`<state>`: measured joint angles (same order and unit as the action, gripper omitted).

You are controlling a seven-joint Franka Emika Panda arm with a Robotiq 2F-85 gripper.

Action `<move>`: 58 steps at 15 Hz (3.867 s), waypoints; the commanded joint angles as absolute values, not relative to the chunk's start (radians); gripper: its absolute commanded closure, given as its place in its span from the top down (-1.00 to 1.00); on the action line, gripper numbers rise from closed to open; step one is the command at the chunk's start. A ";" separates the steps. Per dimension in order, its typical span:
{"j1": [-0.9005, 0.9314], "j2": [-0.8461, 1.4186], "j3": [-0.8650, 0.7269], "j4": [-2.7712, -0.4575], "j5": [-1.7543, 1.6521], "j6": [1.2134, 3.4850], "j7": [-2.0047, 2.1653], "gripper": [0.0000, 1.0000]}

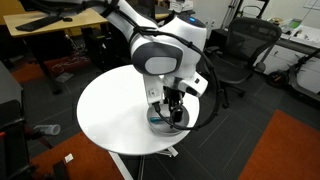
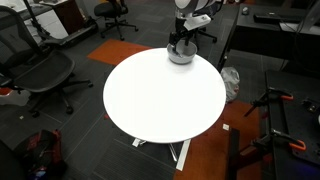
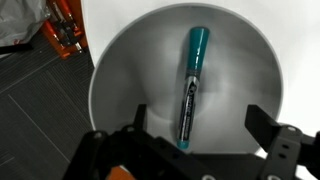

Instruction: Put the marker on the table

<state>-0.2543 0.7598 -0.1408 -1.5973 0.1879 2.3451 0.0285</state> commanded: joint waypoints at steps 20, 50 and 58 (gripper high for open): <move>-0.264 0.945 -0.146 -1.337 0.176 2.164 0.141 -1.00; -0.043 0.292 -0.156 -2.266 -0.064 2.557 0.160 -0.91; -0.057 0.394 -0.160 -2.219 -0.042 2.560 0.148 -0.91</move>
<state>-0.0468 0.3574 -0.1584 -2.2568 -0.0341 2.5621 0.1269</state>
